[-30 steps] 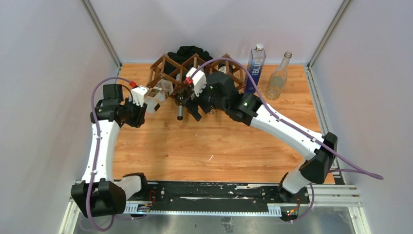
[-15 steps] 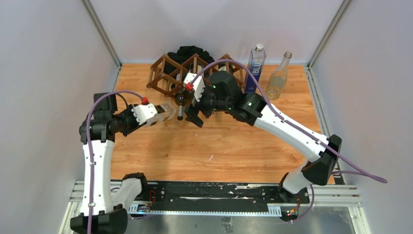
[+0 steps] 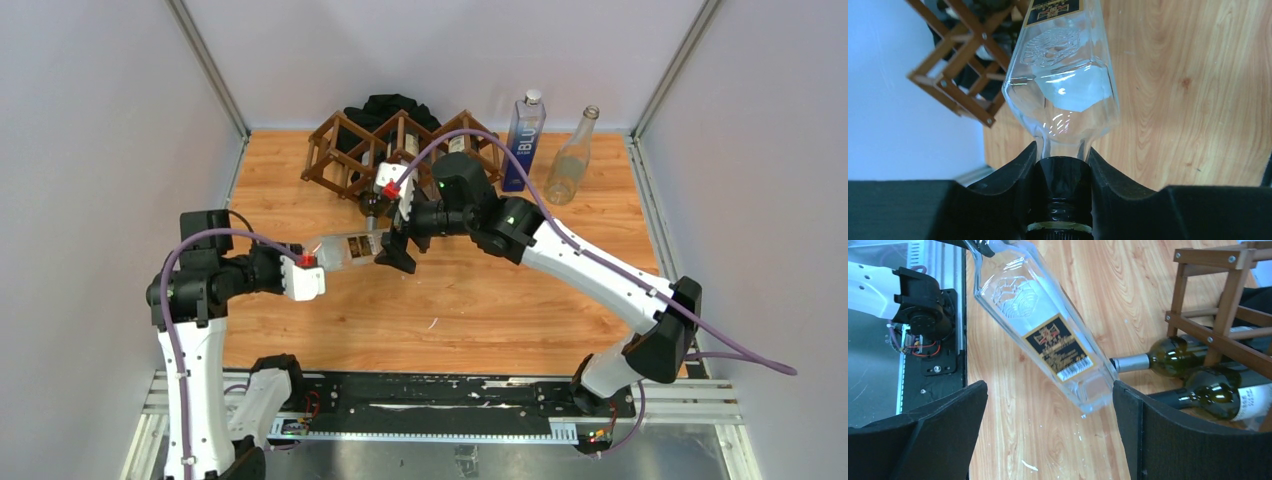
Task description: Take the wine bottle off the wine rack
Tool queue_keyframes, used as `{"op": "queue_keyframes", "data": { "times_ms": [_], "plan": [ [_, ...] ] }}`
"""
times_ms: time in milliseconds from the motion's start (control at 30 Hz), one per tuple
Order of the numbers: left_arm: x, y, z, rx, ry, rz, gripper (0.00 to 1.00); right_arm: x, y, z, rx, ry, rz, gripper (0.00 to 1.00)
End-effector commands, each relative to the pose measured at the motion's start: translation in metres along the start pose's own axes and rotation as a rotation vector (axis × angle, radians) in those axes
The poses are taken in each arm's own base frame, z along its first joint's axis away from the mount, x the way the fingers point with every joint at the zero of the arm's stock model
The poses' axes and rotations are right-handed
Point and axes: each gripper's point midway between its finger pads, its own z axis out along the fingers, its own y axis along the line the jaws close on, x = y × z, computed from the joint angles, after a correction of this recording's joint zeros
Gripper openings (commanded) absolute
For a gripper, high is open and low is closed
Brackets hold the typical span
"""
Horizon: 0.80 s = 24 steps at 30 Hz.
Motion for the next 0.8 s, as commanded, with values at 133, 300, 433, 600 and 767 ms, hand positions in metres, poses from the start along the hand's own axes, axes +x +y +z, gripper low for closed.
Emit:
{"op": "queue_keyframes", "data": {
  "times_ms": [133, 300, 433, 600, 767],
  "plan": [
    [-0.069, 0.018, -0.007, -0.075, -0.312, 0.289, 0.00, -0.012, 0.015, -0.006, -0.088, -0.092, -0.084, 1.00],
    [-0.087, 0.014, 0.002, 0.007, -0.382, 0.321, 0.00, -0.001, 0.030, -0.006, -0.138, -0.097, -0.167, 1.00],
    [-0.098, 0.013, 0.006, 0.056, -0.411, 0.352, 0.00, 0.004, 0.037, -0.006, -0.133, -0.098, -0.223, 1.00],
    [-0.101, 0.014, 0.010, 0.083, -0.411, 0.343, 0.00, 0.011, 0.055, -0.004, -0.180, -0.084, -0.241, 1.00],
    [-0.103, 0.015, 0.010, 0.090, -0.415, 0.347, 0.00, 0.021, 0.059, 0.006, -0.153, -0.051, -0.248, 1.00]
  ]
}}
